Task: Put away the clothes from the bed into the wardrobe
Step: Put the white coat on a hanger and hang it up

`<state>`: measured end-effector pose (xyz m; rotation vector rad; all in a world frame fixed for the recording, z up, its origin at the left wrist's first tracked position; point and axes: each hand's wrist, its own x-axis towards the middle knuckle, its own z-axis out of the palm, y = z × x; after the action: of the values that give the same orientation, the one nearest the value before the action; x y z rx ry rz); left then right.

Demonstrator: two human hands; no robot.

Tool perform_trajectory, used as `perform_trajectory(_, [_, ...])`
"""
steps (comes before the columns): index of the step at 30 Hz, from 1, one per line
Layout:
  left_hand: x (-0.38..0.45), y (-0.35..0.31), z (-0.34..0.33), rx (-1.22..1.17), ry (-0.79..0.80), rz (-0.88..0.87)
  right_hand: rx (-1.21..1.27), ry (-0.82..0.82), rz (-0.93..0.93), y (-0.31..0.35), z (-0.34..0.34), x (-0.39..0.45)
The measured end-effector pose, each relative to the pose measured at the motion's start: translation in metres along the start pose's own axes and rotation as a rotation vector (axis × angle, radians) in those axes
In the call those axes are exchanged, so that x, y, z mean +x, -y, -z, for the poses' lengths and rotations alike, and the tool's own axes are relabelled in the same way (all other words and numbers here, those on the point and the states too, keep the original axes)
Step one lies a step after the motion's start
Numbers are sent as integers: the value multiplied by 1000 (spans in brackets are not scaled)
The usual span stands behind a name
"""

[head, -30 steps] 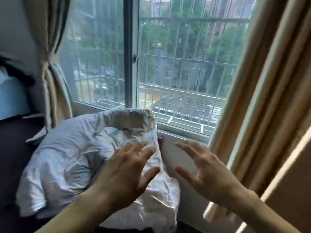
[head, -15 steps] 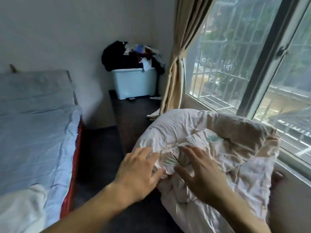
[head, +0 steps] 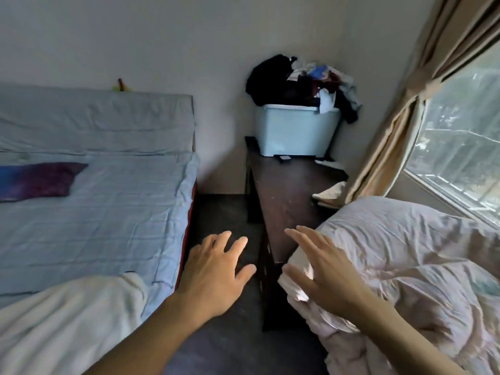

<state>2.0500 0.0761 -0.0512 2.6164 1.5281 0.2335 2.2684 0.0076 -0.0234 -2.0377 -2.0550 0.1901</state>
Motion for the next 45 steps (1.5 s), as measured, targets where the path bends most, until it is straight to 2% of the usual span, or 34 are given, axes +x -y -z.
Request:
perform_trajectory(9, [45,94,-7,-44,26,181,2,94,174,39,-44,136])
perform_trajectory(15, [75,142,-19,67,129,456,123,124,379,50,-76,238])
perform_trajectory(19, [86,159,-13,63,82,659,200,179,533,61,-97,293])
perform_trajectory(28, [78,203,-20,71,107,925,196,336,730,111,-149,361])
perform_trajectory(35, [77,290,-58,-20,147,935,138,414,692,165,-212,400])
perform_trajectory(41, [81,399,-98,-98,167,877,50,489,595,213,-265,425])
perform_trajectory(45, [84,463,-129,-132,283,896,87,577,503,230,-298,440])
